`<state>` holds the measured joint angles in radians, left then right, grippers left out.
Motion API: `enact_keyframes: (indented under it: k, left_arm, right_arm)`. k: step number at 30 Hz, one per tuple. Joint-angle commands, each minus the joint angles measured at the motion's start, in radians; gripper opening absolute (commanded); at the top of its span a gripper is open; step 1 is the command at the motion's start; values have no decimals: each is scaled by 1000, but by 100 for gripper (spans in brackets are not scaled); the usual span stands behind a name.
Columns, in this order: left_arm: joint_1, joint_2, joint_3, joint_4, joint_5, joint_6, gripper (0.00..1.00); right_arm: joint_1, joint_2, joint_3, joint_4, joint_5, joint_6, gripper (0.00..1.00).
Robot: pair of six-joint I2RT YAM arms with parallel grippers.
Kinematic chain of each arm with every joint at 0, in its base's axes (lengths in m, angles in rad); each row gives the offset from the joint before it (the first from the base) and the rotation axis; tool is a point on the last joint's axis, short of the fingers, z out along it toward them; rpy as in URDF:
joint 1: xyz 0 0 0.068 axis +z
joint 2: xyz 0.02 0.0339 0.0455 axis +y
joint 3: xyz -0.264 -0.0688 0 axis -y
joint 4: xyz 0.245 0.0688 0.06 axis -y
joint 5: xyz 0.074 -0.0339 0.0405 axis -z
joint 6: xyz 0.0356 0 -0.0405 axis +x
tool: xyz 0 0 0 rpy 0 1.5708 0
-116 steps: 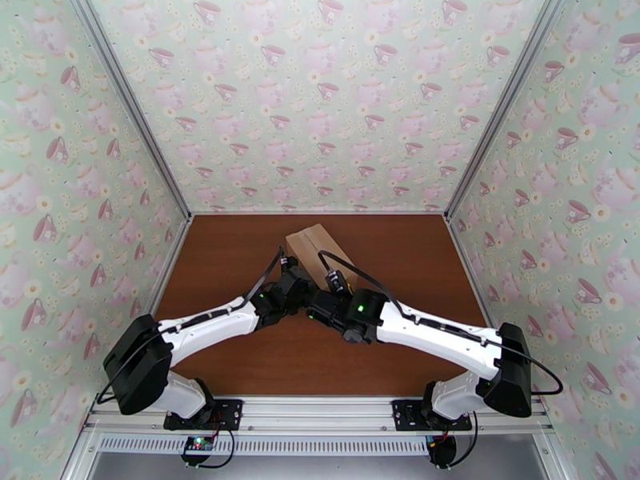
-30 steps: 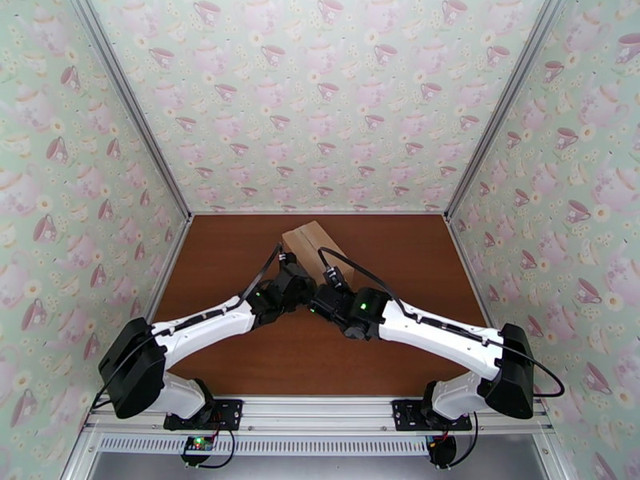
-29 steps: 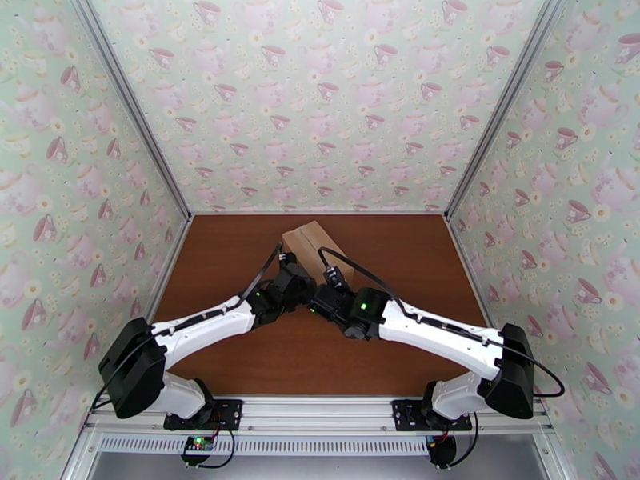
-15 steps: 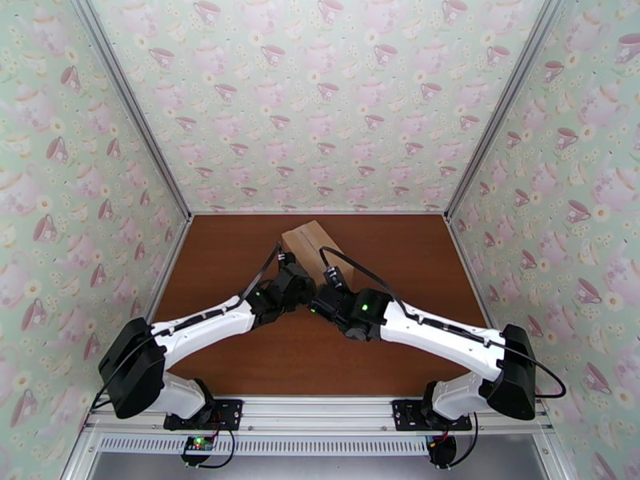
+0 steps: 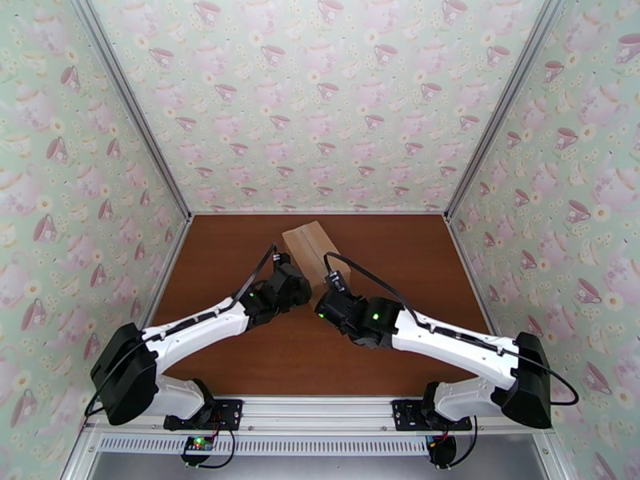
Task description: Unpack the express box
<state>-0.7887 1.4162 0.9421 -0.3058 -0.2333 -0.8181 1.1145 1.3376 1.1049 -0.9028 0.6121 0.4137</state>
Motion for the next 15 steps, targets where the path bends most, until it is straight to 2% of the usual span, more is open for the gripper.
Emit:
enact_keyframes:
  k: [1,15]
  left_arm:
    - [16,-39,27,62,-2,41,43]
    - [128,-80,174,-39,-36,222,44]
  right_arm:
    - [39,-14,-29,65,-191,-105,0]
    - [38,0,-7,13,-98,-165,0]
